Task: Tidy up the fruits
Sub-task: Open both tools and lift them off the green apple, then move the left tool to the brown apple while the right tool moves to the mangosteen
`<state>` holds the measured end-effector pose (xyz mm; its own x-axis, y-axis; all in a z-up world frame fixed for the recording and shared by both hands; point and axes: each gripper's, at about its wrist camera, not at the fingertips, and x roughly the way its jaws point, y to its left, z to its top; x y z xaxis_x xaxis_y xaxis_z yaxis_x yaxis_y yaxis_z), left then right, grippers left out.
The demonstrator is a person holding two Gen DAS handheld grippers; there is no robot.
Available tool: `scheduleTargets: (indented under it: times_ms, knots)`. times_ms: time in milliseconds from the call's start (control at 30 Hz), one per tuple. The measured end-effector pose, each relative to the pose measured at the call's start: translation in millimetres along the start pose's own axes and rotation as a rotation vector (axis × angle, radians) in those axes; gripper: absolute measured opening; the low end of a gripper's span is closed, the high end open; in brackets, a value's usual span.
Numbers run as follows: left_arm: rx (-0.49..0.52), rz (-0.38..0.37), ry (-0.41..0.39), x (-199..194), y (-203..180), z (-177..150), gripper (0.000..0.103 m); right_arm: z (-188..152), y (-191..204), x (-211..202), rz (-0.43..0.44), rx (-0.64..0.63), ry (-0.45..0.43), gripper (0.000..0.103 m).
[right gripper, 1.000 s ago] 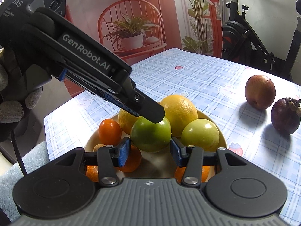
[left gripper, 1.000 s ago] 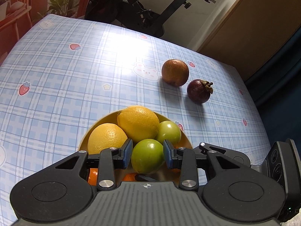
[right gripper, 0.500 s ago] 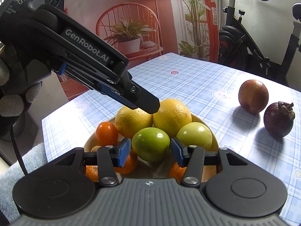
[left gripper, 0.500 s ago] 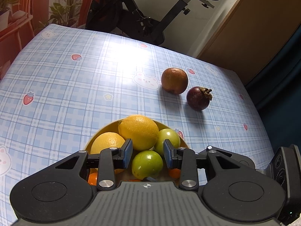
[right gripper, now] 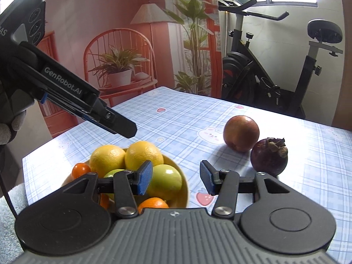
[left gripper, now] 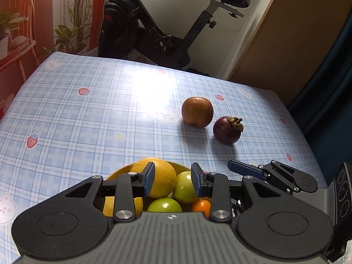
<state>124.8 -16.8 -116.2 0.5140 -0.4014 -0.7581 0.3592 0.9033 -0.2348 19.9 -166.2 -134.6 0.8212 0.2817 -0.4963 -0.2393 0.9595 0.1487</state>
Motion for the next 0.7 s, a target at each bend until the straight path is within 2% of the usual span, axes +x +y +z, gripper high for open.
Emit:
scheduleTargets:
  times_ms: [333, 700]
  knots:
    - [0.057, -0.009, -0.028, 18.0, -32.4, 16.9, 0.037, -9.0, -46.8, -2.2, -0.113, 0.031, -0.013, 0.052]
    - [0.113, -0.054, -0.090, 57.3, -80.5, 50.9, 0.038, -19.9, -94.0, 8.3, -0.166, 0.113, -0.008, 0.052]
